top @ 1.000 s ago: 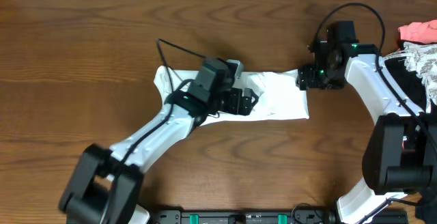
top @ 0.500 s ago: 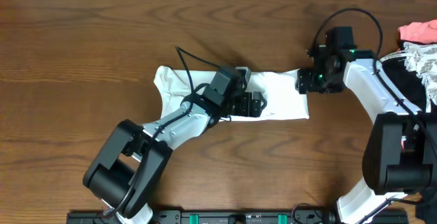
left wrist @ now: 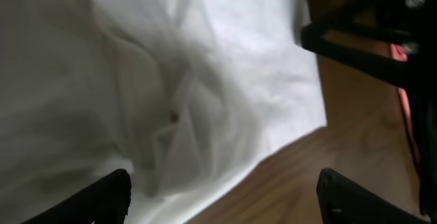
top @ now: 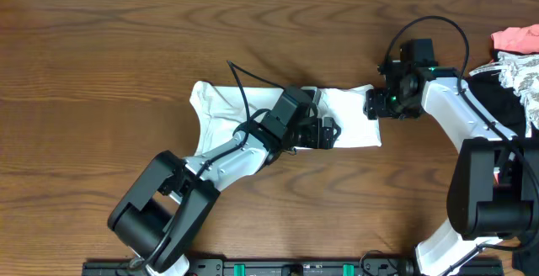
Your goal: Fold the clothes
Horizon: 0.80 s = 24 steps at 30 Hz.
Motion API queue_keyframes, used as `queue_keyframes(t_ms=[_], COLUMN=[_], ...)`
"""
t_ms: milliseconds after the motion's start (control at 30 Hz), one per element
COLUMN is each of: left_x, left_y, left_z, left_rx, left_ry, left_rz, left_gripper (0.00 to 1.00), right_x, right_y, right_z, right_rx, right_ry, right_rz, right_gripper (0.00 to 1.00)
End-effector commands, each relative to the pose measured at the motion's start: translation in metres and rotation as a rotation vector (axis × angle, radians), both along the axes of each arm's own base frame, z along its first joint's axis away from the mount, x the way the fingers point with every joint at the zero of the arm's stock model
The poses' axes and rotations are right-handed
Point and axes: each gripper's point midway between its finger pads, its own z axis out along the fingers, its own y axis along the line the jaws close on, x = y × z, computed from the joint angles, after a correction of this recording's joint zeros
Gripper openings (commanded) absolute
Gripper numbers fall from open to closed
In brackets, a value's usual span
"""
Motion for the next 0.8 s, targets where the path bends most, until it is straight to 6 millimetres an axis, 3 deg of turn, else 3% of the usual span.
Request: queue_keyframes(t_ms=[0,400,633,767], left_x=[0.006,0.009,0.009,0.009], left_y=[0.006,0.004,-0.002,-0.009], left_z=[-0.012,-0.037,-0.039,-0.034], left_rx=[0.025,0.015,0.000,-0.020], left_ry=[0.025,0.085,0.084,0.064], left_rz=[0.068,0.120,0.119,0.108], left_gripper=[0.86,0.81,0.62,0.61], right_x=[0.001,0.000,0.000,0.000], right_y=[-0.005,-0.005,-0.005,-0.005], right_z=[0.005,0.005,0.005,0.005], right_rx=[-0.011,-0.011,-0.011,-0.011], right_ry=[-0.018,-0.017,-0.017,-0.016], right_rz=[0.001,0.001,0.001,0.001], right_gripper=[0.73,0.73,0.73,0.72])
